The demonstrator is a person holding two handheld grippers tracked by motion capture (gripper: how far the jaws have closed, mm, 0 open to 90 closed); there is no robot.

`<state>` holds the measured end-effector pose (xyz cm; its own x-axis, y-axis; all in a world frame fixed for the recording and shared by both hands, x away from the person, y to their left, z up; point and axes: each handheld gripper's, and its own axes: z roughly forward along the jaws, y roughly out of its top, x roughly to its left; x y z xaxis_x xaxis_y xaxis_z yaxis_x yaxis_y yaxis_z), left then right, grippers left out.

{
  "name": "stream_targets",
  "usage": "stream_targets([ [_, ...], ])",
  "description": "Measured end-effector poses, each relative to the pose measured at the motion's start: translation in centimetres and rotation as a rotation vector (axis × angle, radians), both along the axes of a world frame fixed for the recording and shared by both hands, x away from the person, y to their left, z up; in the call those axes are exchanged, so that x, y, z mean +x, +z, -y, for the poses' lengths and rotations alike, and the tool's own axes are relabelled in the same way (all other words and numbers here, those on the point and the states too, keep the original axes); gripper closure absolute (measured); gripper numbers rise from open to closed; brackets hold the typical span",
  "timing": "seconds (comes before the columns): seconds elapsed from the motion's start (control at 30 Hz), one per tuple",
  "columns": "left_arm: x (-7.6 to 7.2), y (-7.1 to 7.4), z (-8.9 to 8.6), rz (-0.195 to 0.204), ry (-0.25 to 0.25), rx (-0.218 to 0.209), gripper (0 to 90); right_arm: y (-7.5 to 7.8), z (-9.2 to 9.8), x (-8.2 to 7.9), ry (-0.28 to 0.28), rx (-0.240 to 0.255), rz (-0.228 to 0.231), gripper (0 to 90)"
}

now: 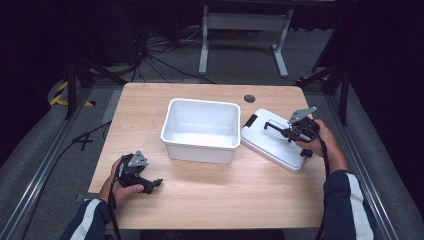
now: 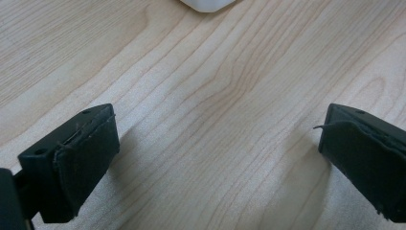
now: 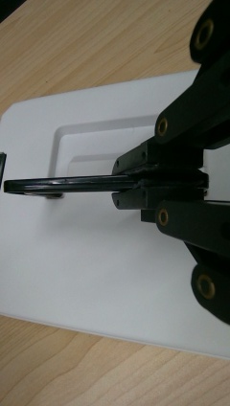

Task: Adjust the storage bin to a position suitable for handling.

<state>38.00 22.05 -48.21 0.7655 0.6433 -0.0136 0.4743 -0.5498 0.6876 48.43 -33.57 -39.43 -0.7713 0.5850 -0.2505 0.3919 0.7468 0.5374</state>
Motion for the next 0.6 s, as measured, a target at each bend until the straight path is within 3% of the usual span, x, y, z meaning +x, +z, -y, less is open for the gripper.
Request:
stream_targets([
  [0.37, 0.09, 0.05, -0.07, -0.001, -0.009, 0.004, 0.6, -0.12, 0.02, 0.18, -0.014, 0.007, -0.003, 83.8],
  [0.6, 0.1, 0.06, -0.08, 0.0, -0.012, 0.005, 0.5, 0.69, -0.2, 0.14, -0.015, 0.033, 0.02, 77.4],
])
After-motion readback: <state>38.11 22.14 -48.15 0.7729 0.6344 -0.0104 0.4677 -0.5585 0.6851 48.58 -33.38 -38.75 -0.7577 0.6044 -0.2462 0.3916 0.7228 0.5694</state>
